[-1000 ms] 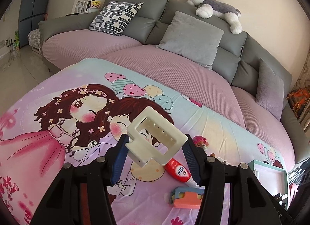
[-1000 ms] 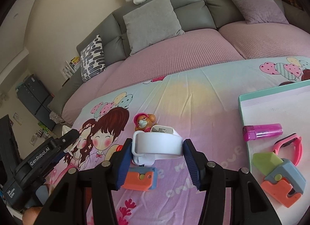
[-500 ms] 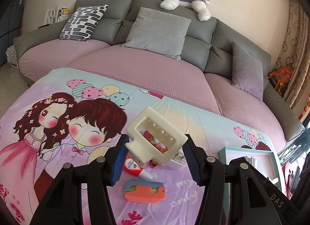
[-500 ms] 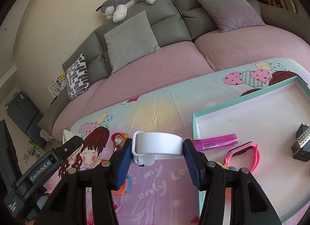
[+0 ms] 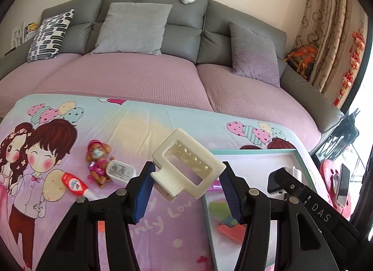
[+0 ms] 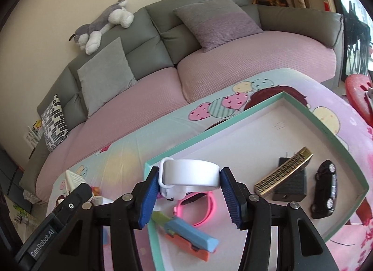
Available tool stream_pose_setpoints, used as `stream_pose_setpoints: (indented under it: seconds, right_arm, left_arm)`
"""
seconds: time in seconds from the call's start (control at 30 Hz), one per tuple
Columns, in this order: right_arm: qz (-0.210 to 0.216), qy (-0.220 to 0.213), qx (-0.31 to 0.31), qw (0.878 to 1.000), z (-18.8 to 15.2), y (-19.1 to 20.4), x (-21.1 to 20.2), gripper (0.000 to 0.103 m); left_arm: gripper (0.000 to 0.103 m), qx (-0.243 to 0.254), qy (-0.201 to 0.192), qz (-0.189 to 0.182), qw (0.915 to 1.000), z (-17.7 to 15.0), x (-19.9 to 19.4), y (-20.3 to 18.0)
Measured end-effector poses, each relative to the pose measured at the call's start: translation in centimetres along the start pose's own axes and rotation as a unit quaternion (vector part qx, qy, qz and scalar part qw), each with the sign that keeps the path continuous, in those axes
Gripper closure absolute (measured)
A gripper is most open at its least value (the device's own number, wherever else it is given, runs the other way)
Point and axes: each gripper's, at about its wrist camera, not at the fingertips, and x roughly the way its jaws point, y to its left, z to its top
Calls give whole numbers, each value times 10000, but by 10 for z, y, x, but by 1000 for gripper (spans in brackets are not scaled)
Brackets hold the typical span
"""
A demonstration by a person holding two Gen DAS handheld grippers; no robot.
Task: Organize rigid objects
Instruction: 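Carry the smartwatch over the tray and open the right tool while the left tool releases the stand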
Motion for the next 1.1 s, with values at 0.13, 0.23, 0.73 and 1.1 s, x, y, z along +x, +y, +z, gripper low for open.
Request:
stream_pose_setpoints:
  seconds: [0.13, 0.23, 0.73, 1.1]
  right_arm:
    - [-333, -186, 186, 9991, 8, -28, -8, 47]
    - [-521, -294, 333, 9977, 14, -49, -14, 47]
    - [-569, -308, 46, 9979, 14, -55, -7, 47]
    - [-577, -166, -239, 9979, 9, -46, 7, 47]
  left_arm:
    - [45, 236, 114, -187, 9995, -4, 14, -28]
    - [45, 424, 210, -295, 9984, -10, 24, -47]
    - [45, 806, 551, -315, 9947, -29, 56, -75]
    - [45, 961, 704, -266, 9925, -38, 68, -82]
